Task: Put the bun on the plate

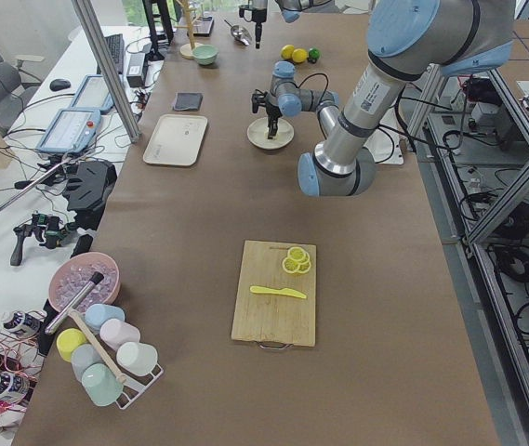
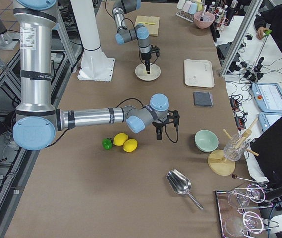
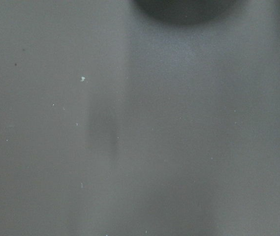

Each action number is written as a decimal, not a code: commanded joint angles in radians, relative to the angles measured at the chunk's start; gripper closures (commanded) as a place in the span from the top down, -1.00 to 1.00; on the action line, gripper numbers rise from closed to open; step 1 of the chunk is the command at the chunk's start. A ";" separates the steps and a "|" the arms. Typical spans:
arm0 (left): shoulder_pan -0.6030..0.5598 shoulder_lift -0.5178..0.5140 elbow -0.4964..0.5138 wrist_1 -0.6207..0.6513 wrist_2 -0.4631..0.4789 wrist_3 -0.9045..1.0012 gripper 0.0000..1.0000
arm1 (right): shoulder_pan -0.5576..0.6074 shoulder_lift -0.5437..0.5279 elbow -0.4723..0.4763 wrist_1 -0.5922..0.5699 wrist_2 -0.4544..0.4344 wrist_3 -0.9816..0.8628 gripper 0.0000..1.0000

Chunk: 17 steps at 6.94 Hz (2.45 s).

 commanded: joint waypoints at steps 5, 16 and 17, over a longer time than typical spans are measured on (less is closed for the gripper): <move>-0.465 0.520 -0.513 0.275 -0.345 0.726 0.96 | 0.260 0.058 0.014 -0.341 0.035 -0.445 0.99; -1.141 1.021 -0.299 0.155 -0.638 1.693 0.96 | 0.337 0.035 0.031 -0.444 0.032 -0.681 0.99; -1.143 1.072 -0.293 0.040 -0.643 1.691 0.96 | 0.335 0.035 0.031 -0.444 0.032 -0.681 0.99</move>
